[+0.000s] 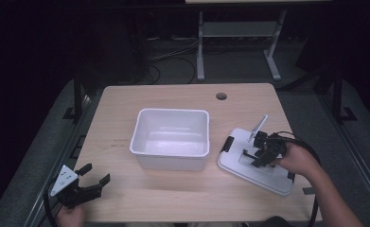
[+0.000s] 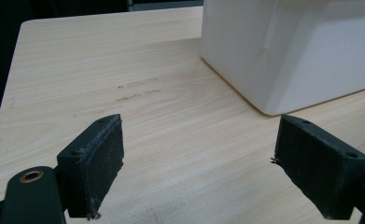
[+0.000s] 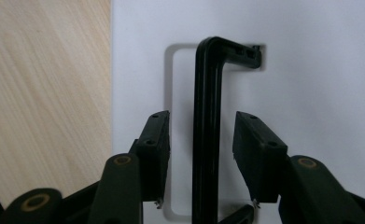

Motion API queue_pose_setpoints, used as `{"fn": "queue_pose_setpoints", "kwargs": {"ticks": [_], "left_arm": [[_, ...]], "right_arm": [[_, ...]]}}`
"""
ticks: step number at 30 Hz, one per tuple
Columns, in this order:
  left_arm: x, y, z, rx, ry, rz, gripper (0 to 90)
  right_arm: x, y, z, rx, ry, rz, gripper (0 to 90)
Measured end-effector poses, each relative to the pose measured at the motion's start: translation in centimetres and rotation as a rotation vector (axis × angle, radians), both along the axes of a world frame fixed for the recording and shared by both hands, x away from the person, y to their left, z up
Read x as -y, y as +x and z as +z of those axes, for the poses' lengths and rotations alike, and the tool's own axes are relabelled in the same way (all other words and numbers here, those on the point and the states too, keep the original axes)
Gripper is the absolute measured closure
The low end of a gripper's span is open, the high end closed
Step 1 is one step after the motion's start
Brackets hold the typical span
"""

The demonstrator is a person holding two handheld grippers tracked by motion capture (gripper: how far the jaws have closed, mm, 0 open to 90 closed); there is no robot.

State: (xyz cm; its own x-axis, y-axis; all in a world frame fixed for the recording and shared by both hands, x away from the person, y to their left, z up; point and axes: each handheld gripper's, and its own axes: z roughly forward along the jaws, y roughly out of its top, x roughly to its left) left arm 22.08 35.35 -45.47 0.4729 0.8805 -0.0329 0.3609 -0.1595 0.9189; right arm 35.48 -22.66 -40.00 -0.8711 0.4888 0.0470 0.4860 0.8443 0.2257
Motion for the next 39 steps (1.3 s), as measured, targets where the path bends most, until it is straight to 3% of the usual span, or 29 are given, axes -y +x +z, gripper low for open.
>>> {"fn": "queue_pose_setpoints", "kwargs": {"ticks": [8, 20, 39], "left_arm": [[0.0, 0.0, 0.0, 0.000, 0.000, 0.000, 15.1], [0.0, 0.1, 0.0, 0.000, 0.001, -0.001, 15.0], [-0.1, 0.0, -0.1, 0.000, -0.002, 0.001, 15.0]], "right_arm": [[0.5, 0.1, -0.2, 0.015, -0.014, -0.012, 64.2], [0.9, 0.5, 0.8, 0.047, -0.030, -0.025, 72.7], [1.3, 1.6, 0.9, 0.026, -0.032, -0.036, 81.2]]}}
